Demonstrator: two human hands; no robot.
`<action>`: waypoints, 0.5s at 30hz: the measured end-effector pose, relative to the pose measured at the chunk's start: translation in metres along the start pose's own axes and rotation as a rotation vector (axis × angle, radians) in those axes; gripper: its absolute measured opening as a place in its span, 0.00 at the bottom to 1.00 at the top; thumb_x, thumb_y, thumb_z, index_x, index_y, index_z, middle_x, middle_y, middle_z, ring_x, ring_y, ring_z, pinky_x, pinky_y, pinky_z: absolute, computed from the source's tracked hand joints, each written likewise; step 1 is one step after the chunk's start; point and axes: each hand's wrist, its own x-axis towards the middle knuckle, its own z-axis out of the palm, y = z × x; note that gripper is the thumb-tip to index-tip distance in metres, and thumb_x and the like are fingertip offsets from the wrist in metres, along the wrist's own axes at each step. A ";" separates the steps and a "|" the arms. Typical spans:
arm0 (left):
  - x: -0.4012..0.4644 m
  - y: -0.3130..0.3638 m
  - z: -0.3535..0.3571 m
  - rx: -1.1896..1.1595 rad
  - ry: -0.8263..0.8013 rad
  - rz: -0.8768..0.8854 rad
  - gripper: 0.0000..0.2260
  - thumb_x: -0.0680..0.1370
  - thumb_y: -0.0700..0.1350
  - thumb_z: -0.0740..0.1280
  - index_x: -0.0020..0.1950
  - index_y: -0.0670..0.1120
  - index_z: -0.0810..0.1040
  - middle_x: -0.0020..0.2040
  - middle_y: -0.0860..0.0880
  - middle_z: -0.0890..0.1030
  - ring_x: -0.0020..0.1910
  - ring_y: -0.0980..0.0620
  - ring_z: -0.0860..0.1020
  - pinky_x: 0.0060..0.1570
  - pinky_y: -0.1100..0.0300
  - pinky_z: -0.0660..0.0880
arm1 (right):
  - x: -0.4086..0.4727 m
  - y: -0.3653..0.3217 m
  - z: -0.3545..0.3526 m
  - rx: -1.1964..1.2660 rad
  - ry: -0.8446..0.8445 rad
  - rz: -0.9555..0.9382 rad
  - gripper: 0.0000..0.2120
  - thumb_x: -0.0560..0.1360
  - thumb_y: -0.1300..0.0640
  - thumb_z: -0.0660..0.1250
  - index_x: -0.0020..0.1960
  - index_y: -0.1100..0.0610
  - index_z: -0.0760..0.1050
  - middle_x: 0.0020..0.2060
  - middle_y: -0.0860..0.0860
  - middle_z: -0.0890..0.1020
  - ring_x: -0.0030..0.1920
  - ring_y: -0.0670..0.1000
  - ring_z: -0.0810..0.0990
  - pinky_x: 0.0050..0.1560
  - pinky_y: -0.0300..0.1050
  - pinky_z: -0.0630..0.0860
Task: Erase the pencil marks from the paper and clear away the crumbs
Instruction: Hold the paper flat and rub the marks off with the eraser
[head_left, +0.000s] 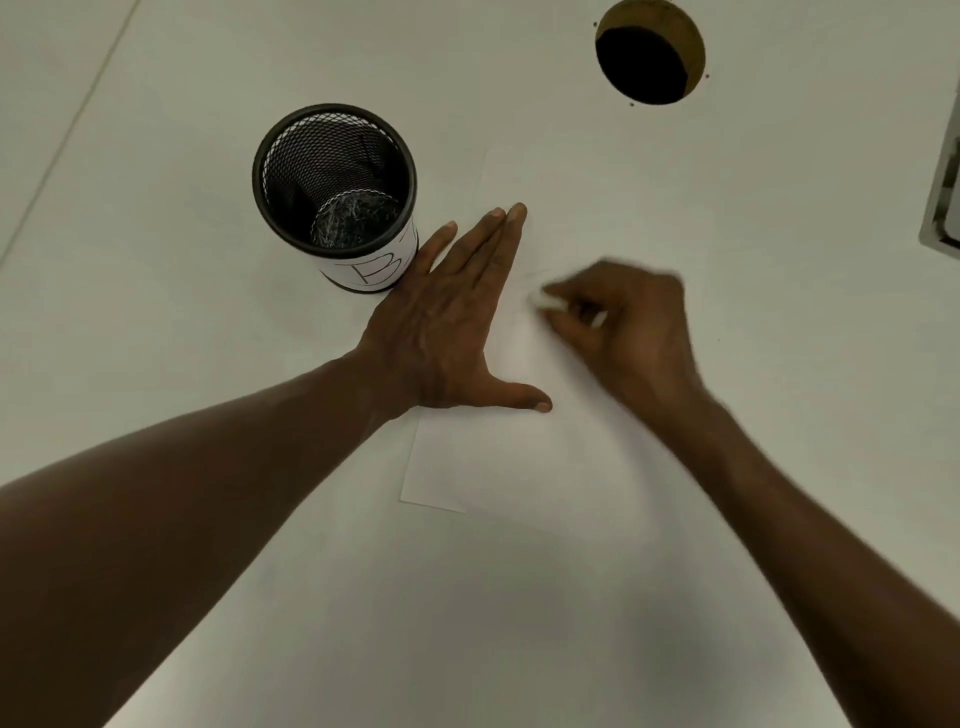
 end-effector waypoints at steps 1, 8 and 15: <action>0.000 0.000 0.000 -0.004 -0.005 0.001 0.67 0.62 0.85 0.58 0.83 0.39 0.40 0.85 0.47 0.45 0.84 0.51 0.44 0.82 0.48 0.45 | -0.021 -0.011 0.004 -0.006 -0.068 -0.036 0.06 0.71 0.60 0.75 0.47 0.62 0.85 0.36 0.53 0.84 0.34 0.45 0.77 0.38 0.38 0.75; 0.001 0.000 0.000 0.022 -0.009 -0.002 0.68 0.62 0.86 0.56 0.83 0.39 0.39 0.85 0.47 0.44 0.84 0.51 0.43 0.82 0.48 0.44 | 0.029 0.010 -0.007 -0.004 0.097 0.049 0.07 0.73 0.57 0.75 0.48 0.59 0.85 0.38 0.52 0.85 0.35 0.47 0.79 0.40 0.39 0.77; 0.000 0.000 -0.001 0.026 -0.003 -0.001 0.67 0.62 0.85 0.56 0.83 0.39 0.40 0.85 0.47 0.45 0.84 0.51 0.44 0.82 0.47 0.45 | 0.023 0.009 -0.007 0.052 0.064 0.111 0.08 0.72 0.54 0.75 0.48 0.58 0.85 0.38 0.51 0.85 0.34 0.47 0.79 0.40 0.42 0.78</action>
